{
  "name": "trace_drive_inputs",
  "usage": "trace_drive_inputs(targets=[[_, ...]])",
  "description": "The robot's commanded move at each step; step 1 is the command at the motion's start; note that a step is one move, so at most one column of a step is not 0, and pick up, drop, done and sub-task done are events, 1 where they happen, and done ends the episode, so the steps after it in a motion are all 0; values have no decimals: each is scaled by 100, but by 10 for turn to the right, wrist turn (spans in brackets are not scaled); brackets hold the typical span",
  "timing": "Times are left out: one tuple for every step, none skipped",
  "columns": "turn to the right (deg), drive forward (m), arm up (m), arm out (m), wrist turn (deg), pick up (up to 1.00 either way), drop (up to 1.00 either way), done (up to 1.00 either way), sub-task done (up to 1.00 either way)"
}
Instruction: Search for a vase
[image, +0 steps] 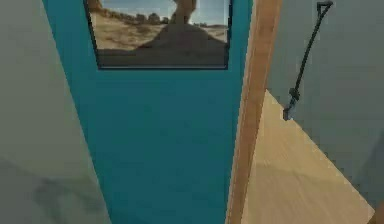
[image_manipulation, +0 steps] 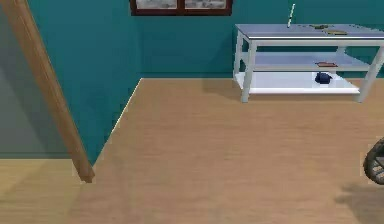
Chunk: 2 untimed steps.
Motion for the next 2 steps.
trace_drive_inputs(targets=[[-450, 0, 0, 0, 0, 0, 0, 0, 0], [-450, 0, 0, 0, 0, 0, 0, 0, 0]])
